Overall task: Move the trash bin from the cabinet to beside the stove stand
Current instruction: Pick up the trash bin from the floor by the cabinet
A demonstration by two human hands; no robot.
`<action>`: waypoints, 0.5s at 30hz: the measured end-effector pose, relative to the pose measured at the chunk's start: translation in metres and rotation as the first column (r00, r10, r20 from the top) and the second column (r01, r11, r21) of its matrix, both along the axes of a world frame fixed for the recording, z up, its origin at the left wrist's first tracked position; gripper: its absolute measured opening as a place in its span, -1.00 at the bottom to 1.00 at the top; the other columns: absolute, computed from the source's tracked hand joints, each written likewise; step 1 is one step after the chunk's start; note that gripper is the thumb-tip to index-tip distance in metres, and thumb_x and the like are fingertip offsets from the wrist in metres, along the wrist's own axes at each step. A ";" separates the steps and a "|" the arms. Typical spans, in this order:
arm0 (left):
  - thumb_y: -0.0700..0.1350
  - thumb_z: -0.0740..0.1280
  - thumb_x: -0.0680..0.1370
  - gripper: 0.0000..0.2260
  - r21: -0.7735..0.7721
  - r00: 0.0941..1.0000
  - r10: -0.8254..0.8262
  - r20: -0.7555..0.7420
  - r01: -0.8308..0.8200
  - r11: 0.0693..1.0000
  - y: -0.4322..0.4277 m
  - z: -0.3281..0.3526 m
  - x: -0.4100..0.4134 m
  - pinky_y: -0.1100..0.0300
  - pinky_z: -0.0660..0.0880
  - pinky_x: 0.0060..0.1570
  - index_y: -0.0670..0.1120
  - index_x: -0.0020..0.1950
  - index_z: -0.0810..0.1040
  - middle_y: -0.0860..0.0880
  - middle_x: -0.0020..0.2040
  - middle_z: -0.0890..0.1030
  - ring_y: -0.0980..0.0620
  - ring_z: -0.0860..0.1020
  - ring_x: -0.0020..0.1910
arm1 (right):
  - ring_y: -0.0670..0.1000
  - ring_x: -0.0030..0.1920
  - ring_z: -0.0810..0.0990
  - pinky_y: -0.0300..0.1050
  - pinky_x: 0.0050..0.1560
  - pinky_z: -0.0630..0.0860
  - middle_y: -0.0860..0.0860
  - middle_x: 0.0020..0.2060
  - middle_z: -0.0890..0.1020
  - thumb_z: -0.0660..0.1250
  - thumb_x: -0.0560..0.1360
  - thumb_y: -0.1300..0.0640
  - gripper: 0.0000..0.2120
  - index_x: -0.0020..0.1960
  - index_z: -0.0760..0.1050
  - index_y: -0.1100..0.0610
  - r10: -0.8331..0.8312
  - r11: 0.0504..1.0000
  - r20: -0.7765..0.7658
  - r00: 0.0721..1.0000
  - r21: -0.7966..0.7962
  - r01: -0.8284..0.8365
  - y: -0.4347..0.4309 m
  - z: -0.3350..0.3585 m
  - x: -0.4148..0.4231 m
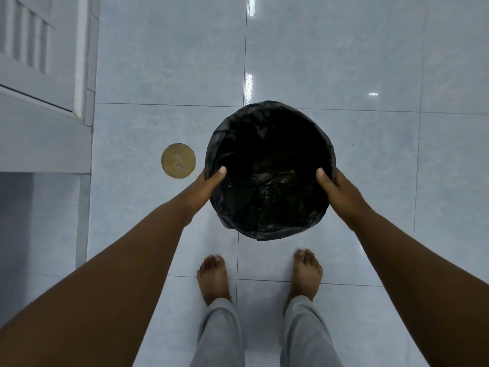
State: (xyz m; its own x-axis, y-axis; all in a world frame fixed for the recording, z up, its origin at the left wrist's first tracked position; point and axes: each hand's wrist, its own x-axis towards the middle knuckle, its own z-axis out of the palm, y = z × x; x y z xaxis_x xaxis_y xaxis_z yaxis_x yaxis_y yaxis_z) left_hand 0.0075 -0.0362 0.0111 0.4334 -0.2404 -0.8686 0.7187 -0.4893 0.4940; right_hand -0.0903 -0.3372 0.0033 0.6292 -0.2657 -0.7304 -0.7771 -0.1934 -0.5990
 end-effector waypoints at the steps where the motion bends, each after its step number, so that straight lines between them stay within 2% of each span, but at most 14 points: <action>1: 0.46 0.18 0.44 -0.23 -0.032 1.000 0.017 0.007 -0.016 0.999 -0.001 0.003 -0.002 0.09 0.22 0.29 0.27 0.60 0.07 0.12 0.62 0.23 0.18 0.27 0.38 | 0.03 0.40 0.42 0.14 0.37 0.38 -0.11 0.41 0.46 0.16 0.38 -0.52 -0.31 0.45 0.30 -0.28 -0.023 0.997 0.020 1.000 0.068 0.021 0.002 -0.002 -0.003; 3: 0.53 0.18 0.34 -0.13 -0.066 0.999 0.035 0.042 -0.032 0.997 -0.002 0.010 -0.004 0.11 0.23 0.34 0.28 0.60 0.08 0.13 0.62 0.23 0.17 0.27 0.44 | -0.01 0.41 0.40 0.16 0.38 0.38 -0.15 0.43 0.43 0.15 0.42 -0.49 -0.33 0.48 0.25 -0.29 -0.059 0.986 0.070 0.996 0.160 0.047 0.004 0.001 -0.005; 5: 0.54 0.18 0.33 -0.11 -0.102 0.996 0.055 0.073 -0.048 0.994 0.000 0.021 -0.003 0.05 0.21 0.49 0.26 0.60 0.11 0.12 0.61 0.25 0.07 0.26 0.55 | -0.04 0.40 0.40 0.12 0.37 0.40 -0.20 0.40 0.43 0.11 0.42 -0.50 -0.31 0.48 0.24 -0.27 -0.083 0.977 0.089 0.993 0.205 0.064 0.004 0.014 -0.004; 8: 0.49 0.13 0.42 -0.21 -0.154 0.990 0.099 0.105 -0.082 0.985 0.000 0.055 0.003 -0.07 0.22 0.55 0.20 0.61 0.17 0.09 0.58 0.33 0.04 0.31 0.55 | -0.23 0.26 0.46 -0.13 0.20 0.48 -0.33 0.26 0.47 0.06 0.37 -0.55 -0.27 0.47 0.25 -0.28 -0.090 0.970 0.114 0.989 0.234 0.061 0.004 0.051 0.001; 11: 0.45 0.11 0.45 -0.26 -0.200 0.978 0.169 0.124 -0.142 0.969 -0.004 0.117 0.012 -0.03 0.30 0.51 0.19 0.58 0.25 0.06 0.52 0.44 0.05 0.41 0.47 | -0.36 0.14 0.50 -0.33 -0.03 0.52 -0.38 0.19 0.51 0.04 0.40 -0.54 -0.30 0.46 0.27 -0.29 -0.091 0.967 0.147 0.985 0.249 0.053 0.002 0.113 0.010; 15: 0.53 0.12 0.37 -0.19 -0.239 0.954 0.258 0.153 -0.218 0.946 -0.014 0.237 0.020 -0.06 0.33 0.50 0.14 0.52 0.40 0.02 0.46 0.52 0.01 0.47 0.44 | -0.31 0.19 0.50 -0.28 -0.01 0.53 -0.32 0.25 0.51 0.04 0.42 -0.51 -0.31 0.48 0.28 -0.26 -0.104 0.963 0.181 0.978 0.264 0.054 -0.002 0.229 0.021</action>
State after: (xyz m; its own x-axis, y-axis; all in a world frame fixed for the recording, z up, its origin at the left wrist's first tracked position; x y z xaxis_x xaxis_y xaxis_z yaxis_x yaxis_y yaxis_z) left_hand 0.0272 -0.0505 0.2480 0.6454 -0.2845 -0.7089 0.6899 -0.1812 0.7009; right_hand -0.0688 -0.3394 0.2323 0.7485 -0.1404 -0.6481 -0.6493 0.0433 -0.7593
